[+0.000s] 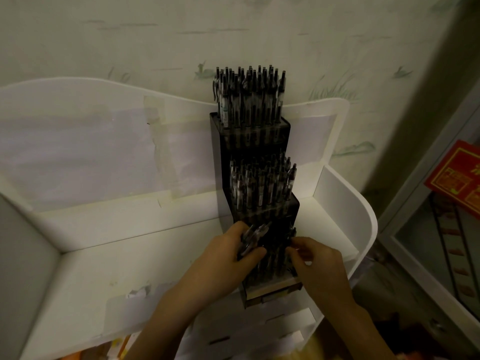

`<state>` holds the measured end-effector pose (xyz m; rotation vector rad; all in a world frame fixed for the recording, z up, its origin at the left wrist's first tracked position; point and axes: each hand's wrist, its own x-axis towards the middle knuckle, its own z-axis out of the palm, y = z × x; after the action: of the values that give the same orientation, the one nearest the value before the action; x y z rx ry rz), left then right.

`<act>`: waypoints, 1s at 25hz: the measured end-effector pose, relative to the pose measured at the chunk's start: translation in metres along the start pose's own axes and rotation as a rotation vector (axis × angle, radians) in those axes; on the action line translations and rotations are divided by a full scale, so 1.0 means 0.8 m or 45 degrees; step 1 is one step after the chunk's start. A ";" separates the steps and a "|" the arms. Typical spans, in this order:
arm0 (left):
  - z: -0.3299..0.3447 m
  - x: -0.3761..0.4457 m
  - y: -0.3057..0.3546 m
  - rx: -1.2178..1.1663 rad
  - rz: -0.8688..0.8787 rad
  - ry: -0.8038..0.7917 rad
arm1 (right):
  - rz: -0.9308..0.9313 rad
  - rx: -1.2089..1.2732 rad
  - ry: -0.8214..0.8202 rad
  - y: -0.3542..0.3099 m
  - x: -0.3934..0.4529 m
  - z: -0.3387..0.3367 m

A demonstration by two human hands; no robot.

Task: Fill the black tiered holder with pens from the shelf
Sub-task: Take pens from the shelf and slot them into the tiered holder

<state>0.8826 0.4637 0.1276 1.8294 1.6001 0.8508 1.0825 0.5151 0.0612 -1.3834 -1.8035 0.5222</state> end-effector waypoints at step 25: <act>0.007 -0.003 -0.006 0.035 -0.033 -0.034 | 0.388 1.116 0.331 -0.066 0.013 -0.108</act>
<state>0.8839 0.4618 0.1200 1.8272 1.6231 0.7939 1.1165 0.4963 0.1551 -1.0208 -0.9458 1.0765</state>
